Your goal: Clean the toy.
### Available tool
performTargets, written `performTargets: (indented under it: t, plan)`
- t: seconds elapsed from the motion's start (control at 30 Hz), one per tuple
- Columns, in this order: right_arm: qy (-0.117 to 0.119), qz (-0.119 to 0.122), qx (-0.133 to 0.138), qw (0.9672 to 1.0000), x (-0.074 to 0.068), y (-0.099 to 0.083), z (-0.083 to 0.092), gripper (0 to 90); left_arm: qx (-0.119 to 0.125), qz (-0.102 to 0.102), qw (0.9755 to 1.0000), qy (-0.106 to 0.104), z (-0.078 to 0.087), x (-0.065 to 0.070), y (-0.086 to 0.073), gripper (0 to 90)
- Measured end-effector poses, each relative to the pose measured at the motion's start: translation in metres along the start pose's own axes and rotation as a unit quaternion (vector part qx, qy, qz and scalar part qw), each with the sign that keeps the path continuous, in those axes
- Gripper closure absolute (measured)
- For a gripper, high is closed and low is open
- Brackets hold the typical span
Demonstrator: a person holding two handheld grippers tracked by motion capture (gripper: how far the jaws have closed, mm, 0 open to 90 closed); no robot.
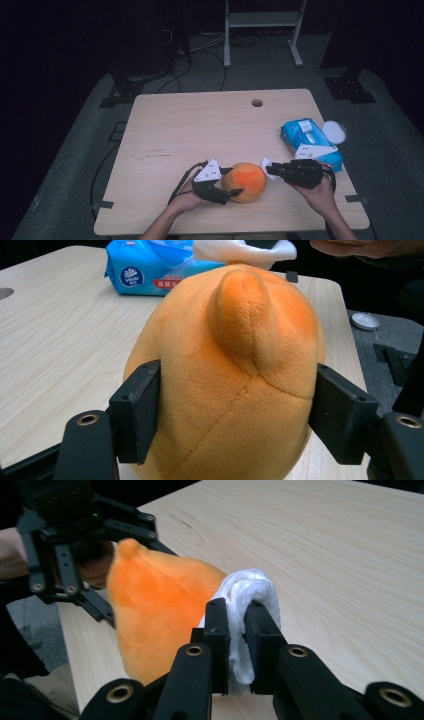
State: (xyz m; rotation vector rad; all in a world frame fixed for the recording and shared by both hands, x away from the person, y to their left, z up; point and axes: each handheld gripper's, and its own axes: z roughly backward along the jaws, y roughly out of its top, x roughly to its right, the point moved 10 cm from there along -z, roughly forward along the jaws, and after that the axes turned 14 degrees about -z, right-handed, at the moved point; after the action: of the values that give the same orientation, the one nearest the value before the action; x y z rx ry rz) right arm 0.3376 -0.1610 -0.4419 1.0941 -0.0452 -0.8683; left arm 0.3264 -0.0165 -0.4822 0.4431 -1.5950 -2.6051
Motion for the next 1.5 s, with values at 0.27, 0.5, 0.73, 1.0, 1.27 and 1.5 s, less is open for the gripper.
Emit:
performTargets:
  t: [0.27, 0.5, 0.73, 1.0, 1.27, 1.5]
  plan:
    - [-0.017, -0.011, -0.020, 0.9996, 0.013, -0.011, -0.010, 80.8, 0.005, 0.029, 0.9996, -0.002, 0.008, -0.007, -0.005, 27.7]
    - [0.011, 0.000, 0.017, 0.9998, -0.009, 0.007, -0.002, 80.8, 0.011, 0.033, 0.9994, 0.004, 0.003, -0.008, -0.002, 27.3]
    - [-0.009, -0.001, -0.003, 1.0000, 0.001, -0.001, -0.008, 80.8, 0.015, 0.058, 0.9980, 0.018, 0.006, -0.014, -0.002, 27.3]
    - [0.016, 0.038, -0.006, 0.9991, -0.032, 0.005, -0.020, 80.5, 0.015, 0.051, 0.9985, 0.014, -0.001, -0.007, 0.002, 21.4]
    - [-0.005, 0.010, 0.003, 0.9999, -0.011, 0.003, -0.011, 80.7, 0.000, 0.015, 0.9997, 0.018, -0.004, -0.004, 0.001, 23.9]
    - [0.010, 0.034, 0.003, 0.9993, -0.029, 0.008, -0.015, 80.6, -0.004, 0.003, 1.0000, 0.003, -0.005, 0.000, -0.001, 23.9]
